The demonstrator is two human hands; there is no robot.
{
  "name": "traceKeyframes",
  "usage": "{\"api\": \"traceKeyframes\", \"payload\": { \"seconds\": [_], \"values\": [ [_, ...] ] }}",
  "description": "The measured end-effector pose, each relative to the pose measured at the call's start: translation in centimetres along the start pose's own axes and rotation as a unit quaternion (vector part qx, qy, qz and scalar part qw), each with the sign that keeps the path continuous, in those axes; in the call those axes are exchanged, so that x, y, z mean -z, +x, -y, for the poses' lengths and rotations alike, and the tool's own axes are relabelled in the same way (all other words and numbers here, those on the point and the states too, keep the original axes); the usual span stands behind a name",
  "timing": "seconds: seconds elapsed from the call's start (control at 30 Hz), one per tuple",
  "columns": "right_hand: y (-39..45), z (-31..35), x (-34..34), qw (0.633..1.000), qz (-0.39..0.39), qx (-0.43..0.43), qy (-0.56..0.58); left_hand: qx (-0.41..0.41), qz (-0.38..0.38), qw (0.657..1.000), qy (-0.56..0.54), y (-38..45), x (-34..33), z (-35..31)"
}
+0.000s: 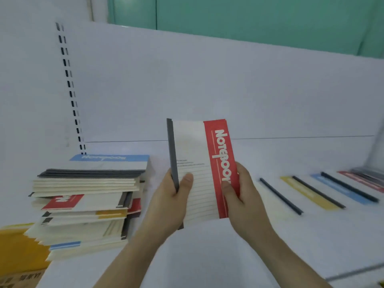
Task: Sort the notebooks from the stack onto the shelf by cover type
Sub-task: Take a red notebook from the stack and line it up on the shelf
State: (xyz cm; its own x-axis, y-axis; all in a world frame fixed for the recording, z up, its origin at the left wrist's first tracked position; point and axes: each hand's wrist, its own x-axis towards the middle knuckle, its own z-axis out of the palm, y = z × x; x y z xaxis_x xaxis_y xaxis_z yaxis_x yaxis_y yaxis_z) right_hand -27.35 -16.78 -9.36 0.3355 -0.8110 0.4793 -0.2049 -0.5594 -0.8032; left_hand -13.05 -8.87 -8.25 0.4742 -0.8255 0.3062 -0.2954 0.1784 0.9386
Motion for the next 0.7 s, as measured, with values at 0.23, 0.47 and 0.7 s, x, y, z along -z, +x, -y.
{"api": "traceKeyframes", "payload": {
  "seconds": [0.23,0.47,0.7],
  "values": [
    [-3.9,-4.2,8.6,0.994,-0.069,-0.046,-0.071,0.077,0.133,0.988,-0.009,-2.2,-8.7,-0.3],
    [-6.5,-7.3,19.3,0.990,-0.058,-0.073,-0.101,-0.008,0.064,0.997,0.050,-4.4,-19.7,-2.8],
    [-8.4,-12.2,32.3,0.979,-0.091,-0.088,-0.159,-0.016,0.075,0.997,0.021,-6.5,-32.9,-5.3]
  ]
}}
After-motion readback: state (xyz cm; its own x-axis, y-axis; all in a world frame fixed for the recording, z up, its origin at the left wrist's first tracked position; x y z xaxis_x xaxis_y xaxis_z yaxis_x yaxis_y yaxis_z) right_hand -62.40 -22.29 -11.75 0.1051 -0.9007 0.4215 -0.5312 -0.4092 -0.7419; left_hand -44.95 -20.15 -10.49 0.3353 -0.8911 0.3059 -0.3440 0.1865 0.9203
